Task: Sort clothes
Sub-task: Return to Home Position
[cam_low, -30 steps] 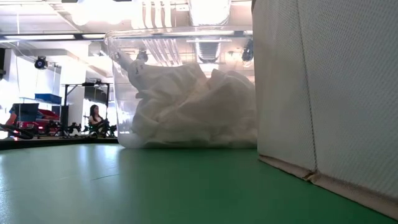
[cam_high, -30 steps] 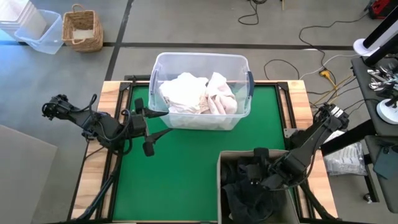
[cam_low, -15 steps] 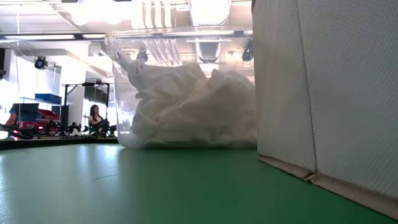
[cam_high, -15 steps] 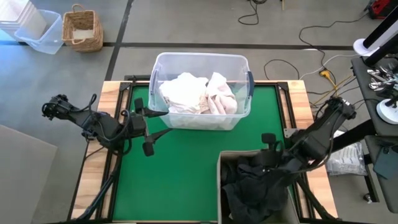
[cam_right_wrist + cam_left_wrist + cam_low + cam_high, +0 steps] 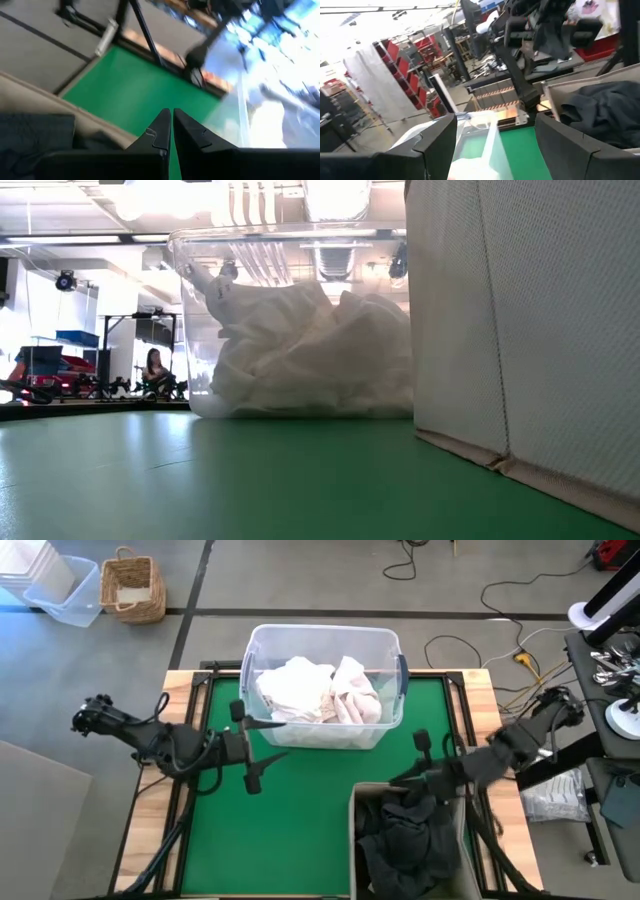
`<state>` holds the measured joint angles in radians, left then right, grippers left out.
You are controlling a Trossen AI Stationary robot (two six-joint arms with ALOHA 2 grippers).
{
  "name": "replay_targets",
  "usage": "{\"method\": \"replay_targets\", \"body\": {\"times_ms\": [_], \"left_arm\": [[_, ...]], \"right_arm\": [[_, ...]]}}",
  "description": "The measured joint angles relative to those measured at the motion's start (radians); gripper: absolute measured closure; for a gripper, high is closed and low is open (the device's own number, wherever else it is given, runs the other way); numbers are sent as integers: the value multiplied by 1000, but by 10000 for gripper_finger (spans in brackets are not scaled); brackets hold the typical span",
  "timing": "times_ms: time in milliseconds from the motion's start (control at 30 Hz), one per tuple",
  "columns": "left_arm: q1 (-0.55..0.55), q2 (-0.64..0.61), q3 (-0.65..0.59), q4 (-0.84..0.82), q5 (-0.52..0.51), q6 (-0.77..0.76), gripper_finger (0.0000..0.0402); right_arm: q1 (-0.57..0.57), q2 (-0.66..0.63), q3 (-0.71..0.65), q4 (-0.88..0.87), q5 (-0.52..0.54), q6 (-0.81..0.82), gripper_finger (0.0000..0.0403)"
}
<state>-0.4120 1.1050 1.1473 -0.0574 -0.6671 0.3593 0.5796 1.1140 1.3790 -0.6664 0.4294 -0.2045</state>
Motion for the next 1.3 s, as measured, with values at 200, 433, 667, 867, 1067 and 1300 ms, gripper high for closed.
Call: {"method": "replay_targets", "body": {"times_ms": [200, 433, 667, 867, 1067, 1300], "left_arm": [[90, 34, -4, -5, 119, 4, 157], [265, 91, -5, -5, 317, 11, 157], [395, 98, -5, 10, 448, 14, 157], [408, 42, -5, -30, 445, 14, 157], [406, -37, -19, -147, 418, -42, 157], [406, -168, -190, -49, 360, -54, 157]], "right_arm": [[-161, -29, -56, 115, -249, -209, 390], [-389, -35, -101, 194, -515, -329, 390], [-608, -45, -127, 229, -745, -343, 390], [-651, -110, -142, 229, -804, -330, 390], [-650, -233, -191, 215, -805, -280, 390], [-652, -391, -354, 313, -796, -233, 390]]}}
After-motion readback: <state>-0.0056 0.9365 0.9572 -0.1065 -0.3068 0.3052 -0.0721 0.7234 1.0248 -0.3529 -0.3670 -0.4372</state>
